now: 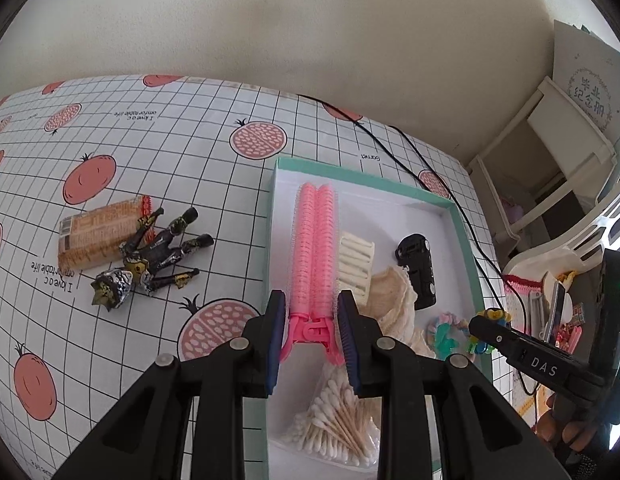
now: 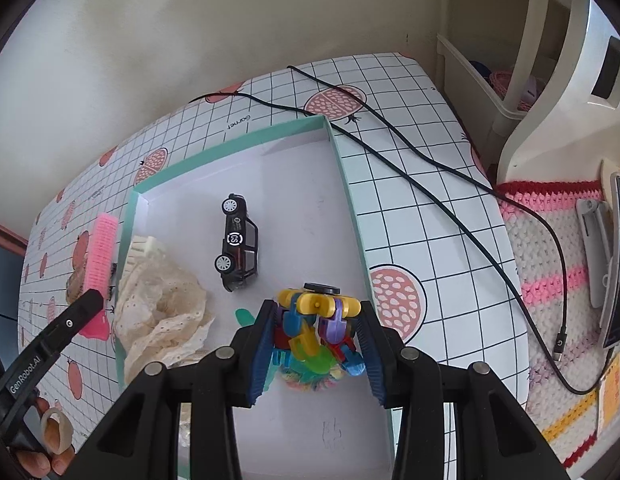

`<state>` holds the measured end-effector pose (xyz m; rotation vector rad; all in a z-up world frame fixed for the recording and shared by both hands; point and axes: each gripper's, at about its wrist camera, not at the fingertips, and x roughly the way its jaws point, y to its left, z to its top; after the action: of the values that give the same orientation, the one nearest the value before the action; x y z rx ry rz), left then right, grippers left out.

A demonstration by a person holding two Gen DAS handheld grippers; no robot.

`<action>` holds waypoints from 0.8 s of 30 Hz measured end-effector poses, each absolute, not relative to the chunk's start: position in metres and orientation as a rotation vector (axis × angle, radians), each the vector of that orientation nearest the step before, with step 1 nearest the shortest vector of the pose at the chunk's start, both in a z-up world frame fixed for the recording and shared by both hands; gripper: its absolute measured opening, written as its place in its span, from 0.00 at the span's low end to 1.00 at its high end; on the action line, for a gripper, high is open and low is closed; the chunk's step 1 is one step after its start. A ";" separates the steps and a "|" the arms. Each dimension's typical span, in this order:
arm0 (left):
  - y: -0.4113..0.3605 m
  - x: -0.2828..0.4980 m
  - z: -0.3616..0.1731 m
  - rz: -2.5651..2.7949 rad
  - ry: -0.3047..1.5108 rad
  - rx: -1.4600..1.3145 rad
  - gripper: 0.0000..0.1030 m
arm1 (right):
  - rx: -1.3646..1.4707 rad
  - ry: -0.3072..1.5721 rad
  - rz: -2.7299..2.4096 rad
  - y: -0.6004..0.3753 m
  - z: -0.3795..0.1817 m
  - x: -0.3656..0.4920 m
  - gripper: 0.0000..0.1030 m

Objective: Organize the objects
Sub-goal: 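Carry the pink roller and block toy with both tools over the tray, then open the right tool to drop the block toy while the left tool releases the roller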

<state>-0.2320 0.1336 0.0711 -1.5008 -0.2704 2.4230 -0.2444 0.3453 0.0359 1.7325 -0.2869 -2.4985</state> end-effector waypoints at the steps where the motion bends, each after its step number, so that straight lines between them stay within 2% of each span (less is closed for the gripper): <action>1: 0.134 -0.232 0.069 2.421 -0.264 -1.511 0.27 | 1.725 -0.291 -2.509 0.346 0.036 -0.245 0.41; 5: 0.134 -0.233 0.059 2.385 -0.279 -1.553 0.27 | 1.679 -0.234 -2.576 0.343 0.037 -0.247 0.41; 24: 0.137 -0.234 0.042 2.303 -0.288 -1.657 0.27 | 1.552 -0.306 -2.625 0.339 0.040 -0.251 0.42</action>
<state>-0.2340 0.1371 0.0416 -1.6565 -0.2877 2.3033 -0.2509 0.3387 0.0400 1.5522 -0.3063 -2.6247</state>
